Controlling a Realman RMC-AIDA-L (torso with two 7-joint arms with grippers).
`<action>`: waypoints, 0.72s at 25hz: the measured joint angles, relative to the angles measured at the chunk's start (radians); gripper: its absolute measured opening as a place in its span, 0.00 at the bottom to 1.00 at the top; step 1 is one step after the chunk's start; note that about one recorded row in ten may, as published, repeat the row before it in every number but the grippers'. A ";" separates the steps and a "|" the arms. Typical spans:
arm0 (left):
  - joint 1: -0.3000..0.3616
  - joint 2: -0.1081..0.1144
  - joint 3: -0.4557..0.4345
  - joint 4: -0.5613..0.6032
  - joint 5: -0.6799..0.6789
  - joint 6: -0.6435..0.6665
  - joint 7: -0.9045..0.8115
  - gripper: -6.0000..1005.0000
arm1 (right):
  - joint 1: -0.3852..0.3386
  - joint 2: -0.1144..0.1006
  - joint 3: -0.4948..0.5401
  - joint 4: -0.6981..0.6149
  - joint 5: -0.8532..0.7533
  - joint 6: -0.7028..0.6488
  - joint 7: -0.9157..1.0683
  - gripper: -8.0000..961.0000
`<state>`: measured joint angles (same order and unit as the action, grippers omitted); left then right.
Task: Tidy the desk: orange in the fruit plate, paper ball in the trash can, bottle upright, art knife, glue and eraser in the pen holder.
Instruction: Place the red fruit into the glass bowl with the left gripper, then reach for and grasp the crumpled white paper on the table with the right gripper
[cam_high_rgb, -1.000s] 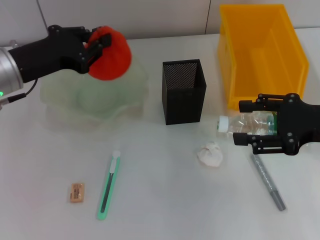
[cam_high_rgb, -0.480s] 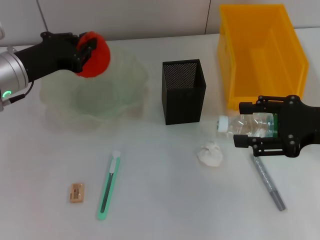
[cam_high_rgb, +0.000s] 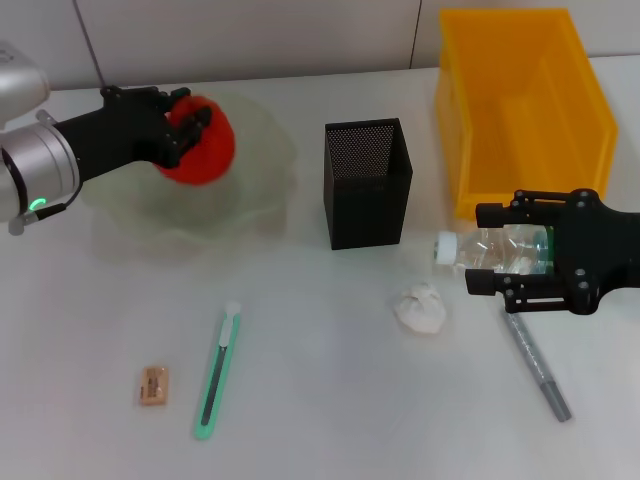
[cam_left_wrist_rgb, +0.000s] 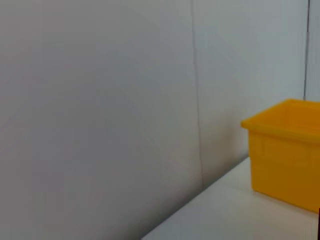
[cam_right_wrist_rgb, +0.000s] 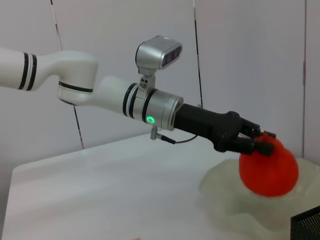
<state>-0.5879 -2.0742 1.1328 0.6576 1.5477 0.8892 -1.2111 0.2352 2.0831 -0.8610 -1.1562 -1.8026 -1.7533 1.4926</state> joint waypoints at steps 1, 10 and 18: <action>-0.003 0.000 0.005 -0.004 0.000 -0.007 -0.001 0.19 | 0.000 0.000 0.000 0.000 0.001 0.000 0.000 0.79; -0.027 0.002 0.010 -0.036 0.000 -0.031 -0.005 0.40 | -0.008 0.000 0.000 0.000 0.009 -0.015 0.000 0.79; 0.023 0.002 0.010 0.057 -0.007 0.049 -0.055 0.81 | -0.010 -0.001 0.020 0.002 0.006 -0.010 0.000 0.79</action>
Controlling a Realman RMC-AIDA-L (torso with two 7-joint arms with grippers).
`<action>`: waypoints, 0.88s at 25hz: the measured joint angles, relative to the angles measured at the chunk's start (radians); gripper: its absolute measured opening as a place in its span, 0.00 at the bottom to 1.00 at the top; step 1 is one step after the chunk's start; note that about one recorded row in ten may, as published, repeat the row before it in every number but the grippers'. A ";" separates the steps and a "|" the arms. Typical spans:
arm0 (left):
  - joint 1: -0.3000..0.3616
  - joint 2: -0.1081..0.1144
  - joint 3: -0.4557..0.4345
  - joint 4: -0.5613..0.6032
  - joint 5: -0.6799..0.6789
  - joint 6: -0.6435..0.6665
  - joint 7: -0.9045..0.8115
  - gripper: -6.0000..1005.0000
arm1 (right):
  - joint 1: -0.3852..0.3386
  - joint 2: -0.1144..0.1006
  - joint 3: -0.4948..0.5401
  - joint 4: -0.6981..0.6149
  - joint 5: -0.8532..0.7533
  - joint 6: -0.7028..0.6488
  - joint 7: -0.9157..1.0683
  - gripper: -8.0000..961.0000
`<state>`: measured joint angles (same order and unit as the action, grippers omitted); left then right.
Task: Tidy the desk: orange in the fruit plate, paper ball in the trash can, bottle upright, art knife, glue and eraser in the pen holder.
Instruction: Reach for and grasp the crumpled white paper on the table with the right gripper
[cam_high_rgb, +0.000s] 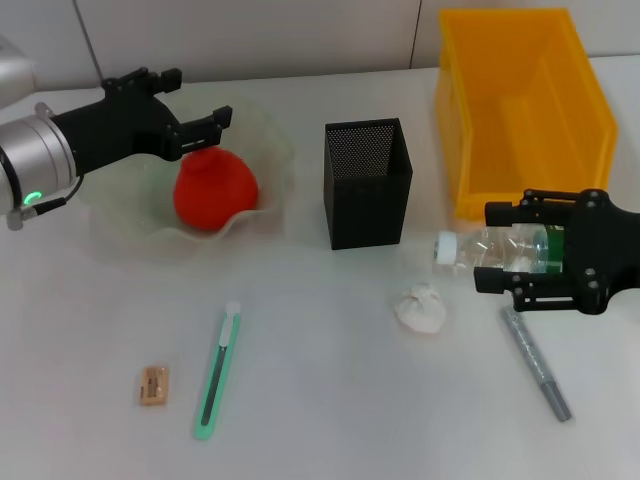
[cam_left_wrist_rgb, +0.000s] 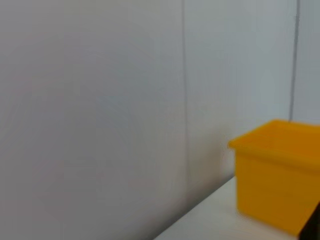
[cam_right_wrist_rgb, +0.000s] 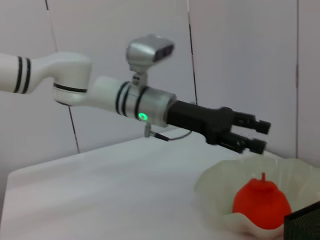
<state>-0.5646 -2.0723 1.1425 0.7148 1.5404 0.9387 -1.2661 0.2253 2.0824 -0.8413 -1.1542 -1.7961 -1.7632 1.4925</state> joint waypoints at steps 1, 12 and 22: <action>0.009 0.000 0.001 0.019 0.000 0.023 -0.012 0.81 | 0.000 0.000 0.005 0.000 -0.004 0.001 0.000 0.79; 0.066 0.011 -0.015 0.206 0.000 0.535 -0.107 0.81 | 0.018 -0.002 0.034 -0.038 -0.131 0.034 0.109 0.79; 0.103 0.013 -0.062 0.212 0.024 0.799 -0.088 0.81 | 0.164 0.000 0.015 -0.065 -0.394 0.074 0.338 0.79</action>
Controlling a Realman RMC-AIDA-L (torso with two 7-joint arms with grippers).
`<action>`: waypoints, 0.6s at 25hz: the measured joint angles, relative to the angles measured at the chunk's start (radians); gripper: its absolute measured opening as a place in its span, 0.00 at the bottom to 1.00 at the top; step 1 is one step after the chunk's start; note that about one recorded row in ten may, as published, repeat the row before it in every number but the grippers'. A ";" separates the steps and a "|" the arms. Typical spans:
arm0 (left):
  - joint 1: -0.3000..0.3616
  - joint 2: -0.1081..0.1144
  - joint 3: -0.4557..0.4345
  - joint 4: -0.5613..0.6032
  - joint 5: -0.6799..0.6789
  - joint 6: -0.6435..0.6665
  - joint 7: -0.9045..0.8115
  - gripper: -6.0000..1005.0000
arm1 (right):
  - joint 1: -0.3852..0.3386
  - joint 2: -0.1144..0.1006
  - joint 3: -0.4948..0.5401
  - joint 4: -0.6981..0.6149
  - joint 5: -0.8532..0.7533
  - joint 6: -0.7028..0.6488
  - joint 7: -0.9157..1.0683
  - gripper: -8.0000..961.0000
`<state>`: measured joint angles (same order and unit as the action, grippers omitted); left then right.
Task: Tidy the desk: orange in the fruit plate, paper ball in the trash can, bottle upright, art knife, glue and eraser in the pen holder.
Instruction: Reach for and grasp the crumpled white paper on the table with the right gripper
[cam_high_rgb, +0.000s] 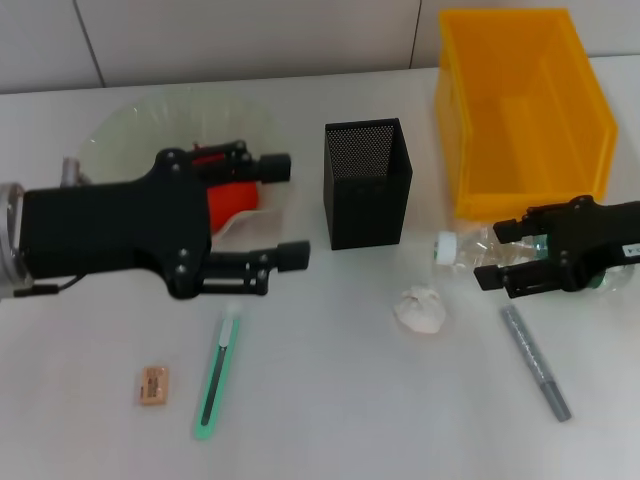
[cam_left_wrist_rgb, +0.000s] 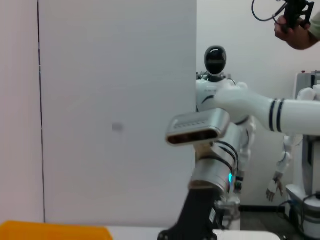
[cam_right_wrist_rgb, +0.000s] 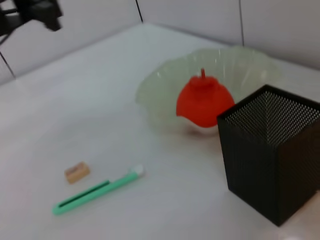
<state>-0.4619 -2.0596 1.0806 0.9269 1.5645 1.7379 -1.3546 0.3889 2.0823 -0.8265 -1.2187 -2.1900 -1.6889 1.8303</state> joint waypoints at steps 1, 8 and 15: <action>0.000 0.000 0.000 0.000 0.000 0.000 0.000 0.81 | 0.000 0.000 0.000 0.000 0.000 0.000 0.000 0.79; 0.052 0.018 -0.006 -0.054 0.045 0.006 0.057 0.81 | 0.069 -0.002 -0.127 -0.076 -0.103 0.021 0.152 0.78; 0.066 0.039 -0.030 -0.131 0.045 0.008 0.113 0.81 | 0.114 -0.003 -0.263 -0.117 -0.156 0.030 0.296 0.78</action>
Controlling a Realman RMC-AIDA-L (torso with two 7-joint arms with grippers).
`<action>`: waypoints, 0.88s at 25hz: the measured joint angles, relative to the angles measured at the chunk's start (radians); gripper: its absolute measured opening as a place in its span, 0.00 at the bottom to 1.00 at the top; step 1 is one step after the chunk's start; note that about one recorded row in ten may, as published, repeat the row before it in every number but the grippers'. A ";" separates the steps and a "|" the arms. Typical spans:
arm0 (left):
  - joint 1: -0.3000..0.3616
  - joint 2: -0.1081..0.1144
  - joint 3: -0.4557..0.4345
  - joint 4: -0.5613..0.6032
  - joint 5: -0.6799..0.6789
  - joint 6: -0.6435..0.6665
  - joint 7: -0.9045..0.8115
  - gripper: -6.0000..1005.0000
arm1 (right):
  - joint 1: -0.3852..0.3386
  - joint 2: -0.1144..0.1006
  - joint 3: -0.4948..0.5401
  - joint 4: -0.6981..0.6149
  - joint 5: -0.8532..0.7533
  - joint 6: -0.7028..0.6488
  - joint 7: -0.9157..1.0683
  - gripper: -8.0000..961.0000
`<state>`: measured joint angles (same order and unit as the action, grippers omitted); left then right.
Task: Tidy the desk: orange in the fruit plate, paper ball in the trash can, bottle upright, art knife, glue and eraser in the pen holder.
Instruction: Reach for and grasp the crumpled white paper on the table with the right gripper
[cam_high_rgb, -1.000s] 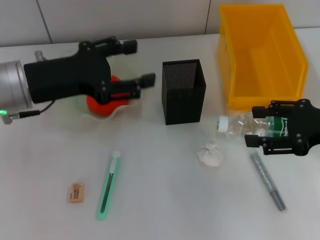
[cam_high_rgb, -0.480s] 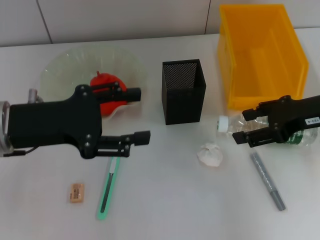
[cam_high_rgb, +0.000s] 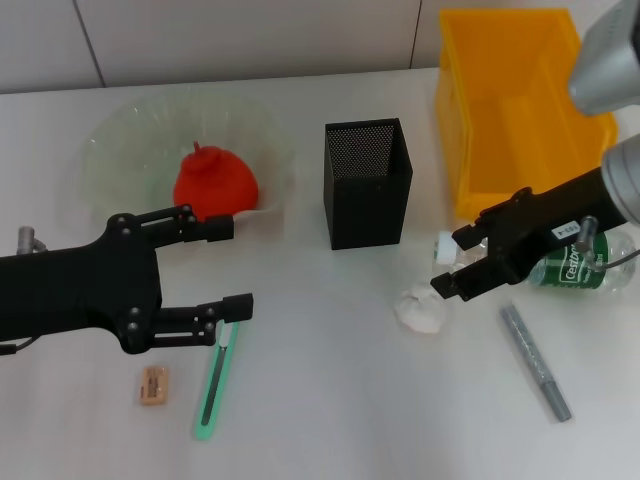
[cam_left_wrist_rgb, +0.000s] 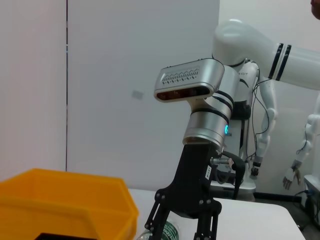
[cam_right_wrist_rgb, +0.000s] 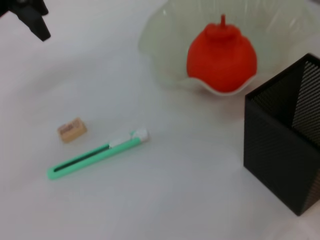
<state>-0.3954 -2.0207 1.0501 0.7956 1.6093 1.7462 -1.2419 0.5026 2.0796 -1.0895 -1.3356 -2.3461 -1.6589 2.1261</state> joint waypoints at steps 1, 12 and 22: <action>0.000 0.003 0.001 -0.009 0.000 0.000 0.005 0.81 | 0.010 0.000 -0.020 0.002 -0.015 0.002 0.019 0.78; 0.010 0.005 0.007 -0.033 0.000 0.001 0.023 0.81 | 0.040 0.002 -0.152 0.082 -0.076 0.046 0.110 0.78; 0.000 -0.009 0.010 -0.022 0.046 0.004 0.019 0.81 | 0.041 0.003 -0.223 0.132 -0.110 0.144 0.111 0.78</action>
<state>-0.3950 -2.0295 1.0597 0.7735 1.6554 1.7500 -1.2224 0.5441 2.0822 -1.3124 -1.2035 -2.4562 -1.5149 2.2375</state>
